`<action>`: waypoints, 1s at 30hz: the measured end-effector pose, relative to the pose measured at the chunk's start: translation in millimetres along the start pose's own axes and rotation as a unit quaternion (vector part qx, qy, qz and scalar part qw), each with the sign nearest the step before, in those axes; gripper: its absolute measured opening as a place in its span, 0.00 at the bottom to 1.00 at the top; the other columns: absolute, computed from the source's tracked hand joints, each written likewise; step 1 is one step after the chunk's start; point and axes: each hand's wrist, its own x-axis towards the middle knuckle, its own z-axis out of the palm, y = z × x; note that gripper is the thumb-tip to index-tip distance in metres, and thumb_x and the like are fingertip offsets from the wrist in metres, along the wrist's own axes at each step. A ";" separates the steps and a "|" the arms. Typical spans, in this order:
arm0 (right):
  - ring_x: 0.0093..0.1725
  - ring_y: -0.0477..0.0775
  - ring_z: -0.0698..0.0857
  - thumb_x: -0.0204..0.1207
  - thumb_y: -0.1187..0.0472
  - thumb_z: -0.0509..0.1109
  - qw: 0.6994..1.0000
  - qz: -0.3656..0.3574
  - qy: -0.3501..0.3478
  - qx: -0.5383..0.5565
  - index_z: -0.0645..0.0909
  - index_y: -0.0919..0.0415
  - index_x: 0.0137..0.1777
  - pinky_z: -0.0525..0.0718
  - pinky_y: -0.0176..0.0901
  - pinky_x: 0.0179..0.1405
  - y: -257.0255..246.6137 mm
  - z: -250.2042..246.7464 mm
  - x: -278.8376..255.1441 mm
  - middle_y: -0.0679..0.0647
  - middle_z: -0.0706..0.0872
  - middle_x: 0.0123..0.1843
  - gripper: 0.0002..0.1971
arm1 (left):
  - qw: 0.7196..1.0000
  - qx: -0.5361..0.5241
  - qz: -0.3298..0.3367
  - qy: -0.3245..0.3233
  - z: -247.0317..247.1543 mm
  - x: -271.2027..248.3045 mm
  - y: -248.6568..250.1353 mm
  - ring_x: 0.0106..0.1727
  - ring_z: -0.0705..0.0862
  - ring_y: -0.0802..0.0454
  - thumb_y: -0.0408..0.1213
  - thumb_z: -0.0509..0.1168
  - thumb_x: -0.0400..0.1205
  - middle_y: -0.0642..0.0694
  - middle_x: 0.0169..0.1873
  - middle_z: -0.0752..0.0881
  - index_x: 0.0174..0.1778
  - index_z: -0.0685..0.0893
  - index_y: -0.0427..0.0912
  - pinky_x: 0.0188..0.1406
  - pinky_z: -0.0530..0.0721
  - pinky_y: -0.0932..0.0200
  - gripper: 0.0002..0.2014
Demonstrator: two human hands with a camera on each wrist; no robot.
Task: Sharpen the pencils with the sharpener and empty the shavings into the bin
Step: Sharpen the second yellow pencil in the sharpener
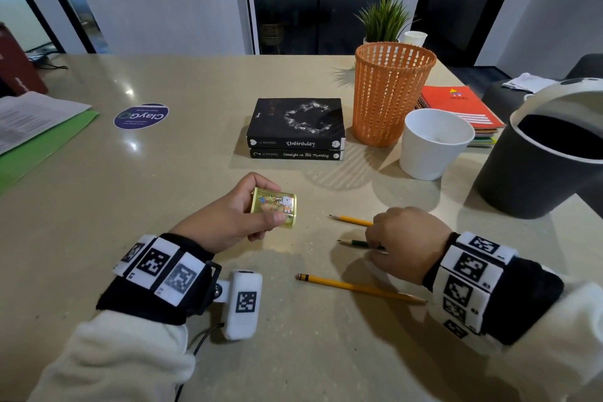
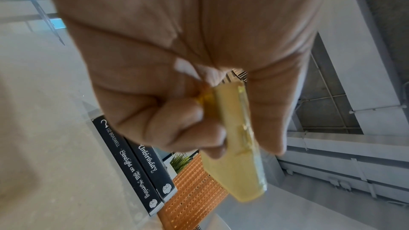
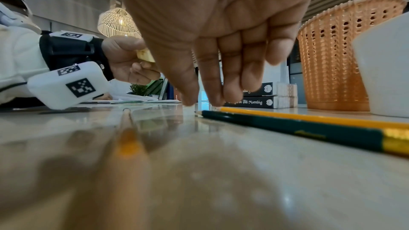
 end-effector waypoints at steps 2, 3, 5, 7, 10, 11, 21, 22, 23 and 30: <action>0.50 0.54 0.79 0.79 0.47 0.56 0.999 -0.015 0.027 0.010 0.81 0.52 0.50 0.74 0.42 0.49 -0.4 -1.1 -1.5 0.49 0.82 0.49 0.14 | 1.000 -0.007 0.004 0.007 0.4 1.8 -0.6 0.27 0.77 0.59 0.54 0.74 0.58 0.46 0.36 0.82 0.51 0.74 0.55 0.27 0.77 0.64 0.27; 0.51 0.53 0.79 0.79 0.47 0.56 0.999 -0.027 0.030 0.020 0.81 0.52 0.50 0.73 0.42 0.49 -0.7 -1.4 -2.1 0.49 0.82 0.49 0.14 | 1.000 -0.008 0.004 0.007 0.9 2.3 -1.2 0.27 0.77 0.59 0.55 0.76 0.56 0.46 0.36 0.82 0.50 0.75 0.56 0.28 0.77 0.63 0.28; 0.52 0.52 0.79 0.77 0.42 0.58 0.998 -0.058 0.009 0.036 0.80 0.49 0.52 0.74 0.43 0.52 -3.1 -1.0 -3.6 0.46 0.81 0.50 0.15 | 1.000 -0.006 0.003 0.000 3.1 1.7 -0.7 0.27 0.78 0.58 0.55 0.75 0.56 0.46 0.38 0.83 0.51 0.75 0.55 0.28 0.78 0.63 0.28; 0.52 0.51 0.78 0.74 0.38 0.62 0.995 -0.079 -0.032 0.042 0.79 0.46 0.53 0.77 0.45 0.53 -7.1 0.1 -5.2 0.44 0.81 0.51 0.16 | 1.000 -0.005 0.002 -0.008 5.2 0.3 1.1 0.27 0.78 0.59 0.54 0.73 0.58 0.45 0.38 0.82 0.52 0.74 0.53 0.28 0.78 0.64 0.28; 0.49 0.52 0.78 0.72 0.40 0.66 0.992 -0.094 -0.079 0.030 0.79 0.48 0.49 0.78 0.44 0.45 -10.6 1.1 -4.8 0.46 0.81 0.49 0.14 | 1.000 -0.009 0.003 -0.010 6.1 -0.7 3.6 0.28 0.78 0.59 0.54 0.72 0.59 0.44 0.39 0.82 0.53 0.74 0.53 0.29 0.78 0.64 0.27; 0.48 0.52 0.79 0.72 0.41 0.66 0.991 -0.095 -0.091 0.031 0.79 0.49 0.48 0.78 0.44 0.45 -11.2 0.7 -4.5 0.47 0.82 0.48 0.13 | 1.000 -0.014 0.004 -0.008 6.4 -0.8 3.9 0.28 0.78 0.58 0.54 0.72 0.59 0.43 0.39 0.82 0.52 0.74 0.53 0.29 0.78 0.63 0.27; 0.42 0.53 0.80 0.71 0.50 0.65 0.993 -0.049 -0.083 0.065 0.74 0.49 0.42 0.80 0.44 0.40 -10.2 -0.9 -5.7 0.49 0.83 0.44 0.06 | 0.998 -0.053 0.003 0.017 6.5 -1.9 -0.4 0.25 0.76 0.58 0.51 0.73 0.58 0.49 0.30 0.81 0.51 0.74 0.50 0.25 0.76 0.66 0.27; 0.42 0.54 0.80 0.71 0.50 0.65 0.994 -0.042 -0.070 0.078 0.73 0.49 0.42 0.80 0.44 0.39 -9.0 -1.1 -6.3 0.49 0.82 0.43 0.05 | 0.998 -0.055 0.002 0.022 5.6 -2.1 -0.5 0.25 0.76 0.58 0.51 0.73 0.58 0.50 0.29 0.82 0.51 0.74 0.50 0.24 0.76 0.66 0.27; 0.42 0.54 0.80 0.72 0.52 0.65 0.993 -0.038 -0.057 0.092 0.73 0.49 0.44 0.81 0.44 0.40 -7.6 -1.3 -6.8 0.49 0.82 0.43 0.05 | 0.998 -0.058 0.000 0.028 4.5 -2.2 -0.8 0.25 0.76 0.57 0.51 0.73 0.57 0.50 0.28 0.82 0.51 0.74 0.51 0.25 0.76 0.65 0.27; 0.55 0.51 0.80 0.77 0.60 0.58 0.987 -0.032 0.044 0.150 0.72 0.46 0.70 0.78 0.43 0.54 3.4 -4.1 -10.5 0.49 0.84 0.55 0.21 | 0.995 -0.080 -0.014 0.053 -2.0 -3.7 -0.3 0.24 0.76 0.58 0.47 0.74 0.59 0.45 0.30 0.79 0.52 0.74 0.48 0.27 0.77 0.65 0.27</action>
